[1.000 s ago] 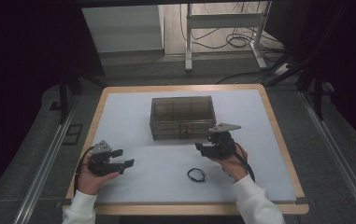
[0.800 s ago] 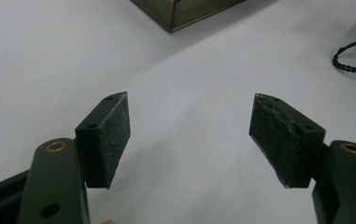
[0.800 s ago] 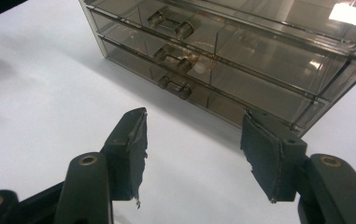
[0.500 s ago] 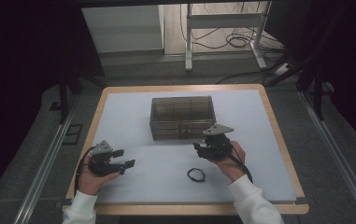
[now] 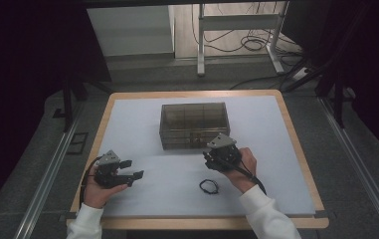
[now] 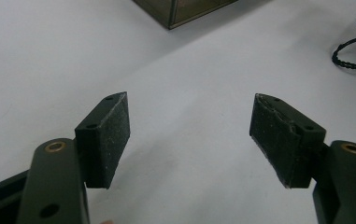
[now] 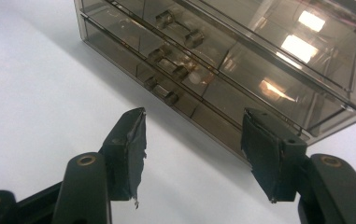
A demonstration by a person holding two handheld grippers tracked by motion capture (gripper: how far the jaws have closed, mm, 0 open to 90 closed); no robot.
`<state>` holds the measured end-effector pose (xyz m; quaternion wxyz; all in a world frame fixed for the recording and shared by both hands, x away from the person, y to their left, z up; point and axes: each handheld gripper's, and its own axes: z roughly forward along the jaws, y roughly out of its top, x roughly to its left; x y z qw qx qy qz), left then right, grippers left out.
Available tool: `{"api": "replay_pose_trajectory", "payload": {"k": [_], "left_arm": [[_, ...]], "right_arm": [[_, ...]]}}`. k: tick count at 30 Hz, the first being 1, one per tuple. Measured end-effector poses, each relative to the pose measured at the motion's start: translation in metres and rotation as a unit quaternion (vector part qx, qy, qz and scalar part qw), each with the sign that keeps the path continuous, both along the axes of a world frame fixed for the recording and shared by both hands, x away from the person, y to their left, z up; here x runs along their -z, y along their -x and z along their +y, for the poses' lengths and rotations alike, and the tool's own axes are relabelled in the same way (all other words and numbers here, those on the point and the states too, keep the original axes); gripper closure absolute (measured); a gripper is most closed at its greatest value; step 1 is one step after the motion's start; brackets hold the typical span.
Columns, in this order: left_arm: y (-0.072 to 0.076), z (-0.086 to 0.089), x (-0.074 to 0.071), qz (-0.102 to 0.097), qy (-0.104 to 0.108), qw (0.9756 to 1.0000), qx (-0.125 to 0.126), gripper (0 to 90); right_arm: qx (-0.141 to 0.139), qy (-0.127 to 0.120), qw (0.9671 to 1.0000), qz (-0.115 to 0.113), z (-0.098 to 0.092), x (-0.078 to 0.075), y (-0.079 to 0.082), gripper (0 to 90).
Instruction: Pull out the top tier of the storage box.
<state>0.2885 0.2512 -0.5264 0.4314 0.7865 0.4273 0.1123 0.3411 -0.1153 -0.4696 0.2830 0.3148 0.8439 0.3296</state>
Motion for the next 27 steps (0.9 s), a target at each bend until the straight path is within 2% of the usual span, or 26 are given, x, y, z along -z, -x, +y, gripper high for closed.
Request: {"api": "replay_pose_trajectory", "payload": {"k": [10, 16, 27], "left_arm": [[0.0, 0.0, 0.001, 0.002, -0.003, 1.0, 0.001, 28.6], [0.0, 0.0, 0.0, 0.002, -0.003, 1.0, 0.0, 28.6], [0.001, 0.001, -0.001, -0.001, -0.003, 1.0, -0.003, 28.6]], "right_arm": [[-0.005, 0.044, 0.9986, -0.027, 0.009, 0.004, 0.001, 40.9], [-0.002, 0.071, 0.9963, -0.05, 0.013, 0.003, 0.001, 40.9], [-0.002, 0.095, 0.9928, -0.072, 0.016, 0.002, -0.001, 42.0]]}}
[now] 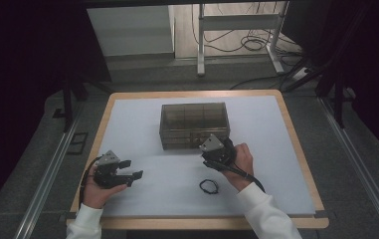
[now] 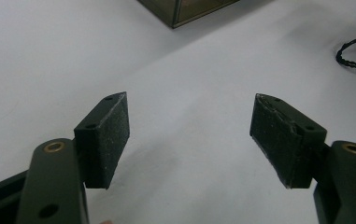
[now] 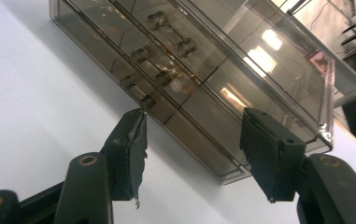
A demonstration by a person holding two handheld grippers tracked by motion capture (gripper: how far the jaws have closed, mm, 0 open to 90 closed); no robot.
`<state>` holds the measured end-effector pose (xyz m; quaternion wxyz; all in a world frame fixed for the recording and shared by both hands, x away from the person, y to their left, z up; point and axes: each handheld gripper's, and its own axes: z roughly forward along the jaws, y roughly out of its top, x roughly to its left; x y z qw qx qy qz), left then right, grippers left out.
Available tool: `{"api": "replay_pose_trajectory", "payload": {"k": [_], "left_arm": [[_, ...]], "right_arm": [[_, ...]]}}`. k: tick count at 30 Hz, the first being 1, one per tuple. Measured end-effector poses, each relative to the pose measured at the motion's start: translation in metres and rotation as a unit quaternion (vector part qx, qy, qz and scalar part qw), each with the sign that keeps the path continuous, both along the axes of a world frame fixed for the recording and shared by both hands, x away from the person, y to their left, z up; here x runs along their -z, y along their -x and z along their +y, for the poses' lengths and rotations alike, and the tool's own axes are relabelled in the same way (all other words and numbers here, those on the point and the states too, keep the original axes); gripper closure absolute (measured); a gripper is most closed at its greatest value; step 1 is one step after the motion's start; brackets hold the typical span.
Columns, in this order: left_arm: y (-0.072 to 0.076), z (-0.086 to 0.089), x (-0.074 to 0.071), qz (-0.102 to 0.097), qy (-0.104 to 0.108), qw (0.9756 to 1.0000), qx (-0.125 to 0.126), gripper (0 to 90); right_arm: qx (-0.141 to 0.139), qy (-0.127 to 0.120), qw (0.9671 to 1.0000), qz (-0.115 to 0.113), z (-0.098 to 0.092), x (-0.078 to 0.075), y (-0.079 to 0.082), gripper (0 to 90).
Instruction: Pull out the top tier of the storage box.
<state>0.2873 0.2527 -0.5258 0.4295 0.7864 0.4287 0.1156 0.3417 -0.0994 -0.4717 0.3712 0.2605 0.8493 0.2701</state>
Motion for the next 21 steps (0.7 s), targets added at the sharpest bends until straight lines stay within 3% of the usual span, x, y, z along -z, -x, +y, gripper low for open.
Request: {"api": "replay_pose_trajectory", "payload": {"k": [21], "left_arm": [[0.001, 0.001, -0.001, 0.0, 0.001, 1.0, -0.004, 28.0]], "right_arm": [[-0.006, 0.028, 0.9993, -0.023, 0.012, -0.001, -0.001, 44.6]]}}
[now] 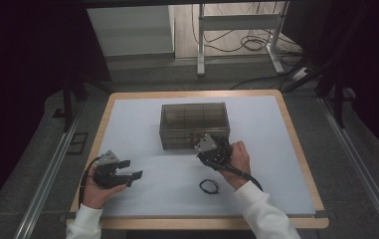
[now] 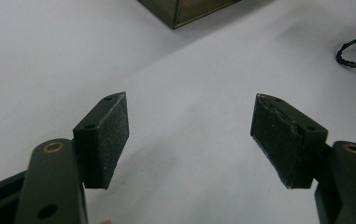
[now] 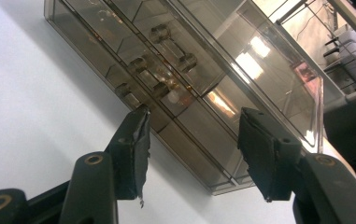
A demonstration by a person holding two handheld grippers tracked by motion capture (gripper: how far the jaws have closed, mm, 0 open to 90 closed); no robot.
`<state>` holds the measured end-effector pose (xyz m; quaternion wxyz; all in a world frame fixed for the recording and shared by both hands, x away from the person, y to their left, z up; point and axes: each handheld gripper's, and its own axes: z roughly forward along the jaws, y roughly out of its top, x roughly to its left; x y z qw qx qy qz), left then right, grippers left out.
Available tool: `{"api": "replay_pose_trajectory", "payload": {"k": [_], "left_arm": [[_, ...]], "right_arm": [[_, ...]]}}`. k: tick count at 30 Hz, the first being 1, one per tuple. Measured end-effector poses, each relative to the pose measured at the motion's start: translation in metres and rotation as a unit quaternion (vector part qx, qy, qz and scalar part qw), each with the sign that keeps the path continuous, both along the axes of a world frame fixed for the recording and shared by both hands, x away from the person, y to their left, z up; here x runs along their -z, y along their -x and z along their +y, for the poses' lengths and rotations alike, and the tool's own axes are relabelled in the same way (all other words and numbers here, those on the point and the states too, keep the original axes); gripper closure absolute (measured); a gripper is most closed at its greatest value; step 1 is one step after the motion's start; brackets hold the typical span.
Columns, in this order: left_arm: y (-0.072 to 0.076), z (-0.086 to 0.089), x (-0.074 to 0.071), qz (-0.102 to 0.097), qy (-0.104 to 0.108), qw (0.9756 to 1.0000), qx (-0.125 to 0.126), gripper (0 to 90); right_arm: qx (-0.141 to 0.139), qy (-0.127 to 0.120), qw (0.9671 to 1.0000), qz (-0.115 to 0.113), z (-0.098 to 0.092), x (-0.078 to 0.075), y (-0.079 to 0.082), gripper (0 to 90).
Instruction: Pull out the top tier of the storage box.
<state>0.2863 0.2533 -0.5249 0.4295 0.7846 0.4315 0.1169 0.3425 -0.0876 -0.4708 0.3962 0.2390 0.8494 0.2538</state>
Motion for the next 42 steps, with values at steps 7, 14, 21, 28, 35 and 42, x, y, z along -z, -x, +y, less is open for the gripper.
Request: {"api": "replay_pose_trajectory", "payload": {"k": [7, 14, 21, 28, 35, 42], "left_arm": [[0.0, 0.001, 0.0, -0.001, 0.0, 1.0, 0.0, 28.0], [0.0, 0.003, -0.001, -0.001, 0.0, 1.0, -0.002, 28.0], [0.0, 0.004, -0.001, -0.001, 0.002, 1.0, -0.003, 27.9], [0.0, 0.003, -0.001, -0.001, 0.002, 1.0, -0.002, 28.0], [0.0, 0.003, 0.0, 0.001, 0.0, 1.0, -0.001, 28.0], [0.0, 0.003, 0.001, 0.0, 0.001, 1.0, -0.001, 27.9]], "right_arm": [[-0.004, 0.009, 0.9999, -0.004, 0.004, 0.001, -0.002, 45.0], [-0.007, 0.017, 0.9998, -0.008, 0.009, 0.001, -0.002, 45.0], [-0.012, 0.027, 0.9995, -0.014, 0.015, 0.0, -0.003, 45.1], [-0.012, 0.053, 0.9978, -0.037, 0.022, 0.0, -0.002, 45.7], [-0.015, 0.065, 0.9968, -0.045, 0.026, 0.005, -0.002, 46.6], [-0.019, 0.089, 0.9936, -0.066, 0.032, 0.005, -0.002, 47.5]]}}
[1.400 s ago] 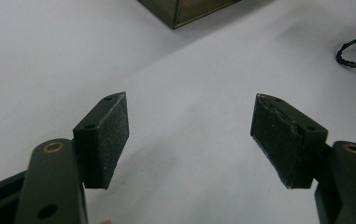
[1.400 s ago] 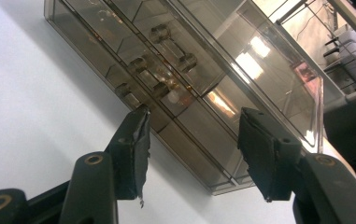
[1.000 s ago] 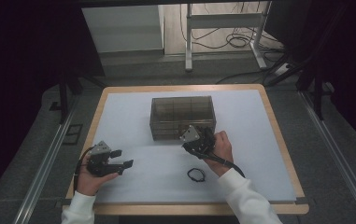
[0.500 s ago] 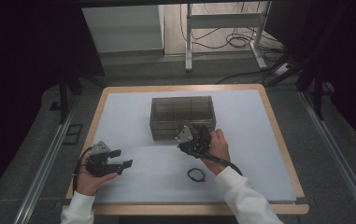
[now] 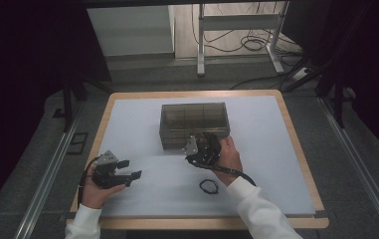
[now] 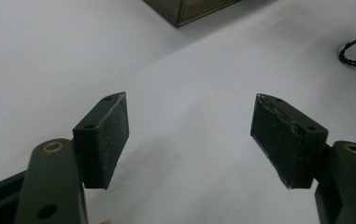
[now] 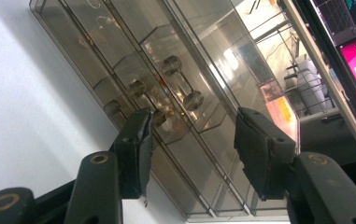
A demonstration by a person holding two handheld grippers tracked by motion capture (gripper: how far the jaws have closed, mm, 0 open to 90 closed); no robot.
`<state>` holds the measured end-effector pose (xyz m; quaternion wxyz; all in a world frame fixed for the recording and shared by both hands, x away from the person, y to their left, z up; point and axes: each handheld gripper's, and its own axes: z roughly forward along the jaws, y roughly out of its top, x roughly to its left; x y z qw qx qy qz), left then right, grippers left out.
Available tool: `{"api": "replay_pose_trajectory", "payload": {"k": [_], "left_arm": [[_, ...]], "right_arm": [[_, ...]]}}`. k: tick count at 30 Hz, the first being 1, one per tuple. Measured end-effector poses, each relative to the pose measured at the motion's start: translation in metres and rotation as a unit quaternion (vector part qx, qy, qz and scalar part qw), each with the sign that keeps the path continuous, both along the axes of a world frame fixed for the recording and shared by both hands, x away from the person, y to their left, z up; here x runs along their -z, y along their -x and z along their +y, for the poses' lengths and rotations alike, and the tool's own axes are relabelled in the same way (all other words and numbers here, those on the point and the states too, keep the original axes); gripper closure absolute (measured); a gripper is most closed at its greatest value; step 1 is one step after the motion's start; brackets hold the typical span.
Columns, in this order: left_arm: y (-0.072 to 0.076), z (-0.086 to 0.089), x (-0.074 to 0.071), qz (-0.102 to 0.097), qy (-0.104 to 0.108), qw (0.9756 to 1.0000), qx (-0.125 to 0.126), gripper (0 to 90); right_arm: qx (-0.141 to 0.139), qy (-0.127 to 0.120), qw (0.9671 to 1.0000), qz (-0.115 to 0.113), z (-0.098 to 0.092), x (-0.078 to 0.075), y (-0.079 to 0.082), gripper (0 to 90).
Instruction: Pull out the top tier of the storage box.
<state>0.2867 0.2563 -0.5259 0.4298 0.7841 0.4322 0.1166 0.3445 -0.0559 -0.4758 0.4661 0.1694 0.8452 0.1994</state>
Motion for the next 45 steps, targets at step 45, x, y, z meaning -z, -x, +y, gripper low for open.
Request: {"api": "replay_pose_trajectory", "payload": {"k": [45], "left_arm": [[0.0, 0.002, 0.002, 0.002, -0.002, 1.0, -0.002, 28.0]], "right_arm": [[-0.021, 0.069, 0.9962, -0.05, 0.029, 0.016, 0.0, 54.7]]}}
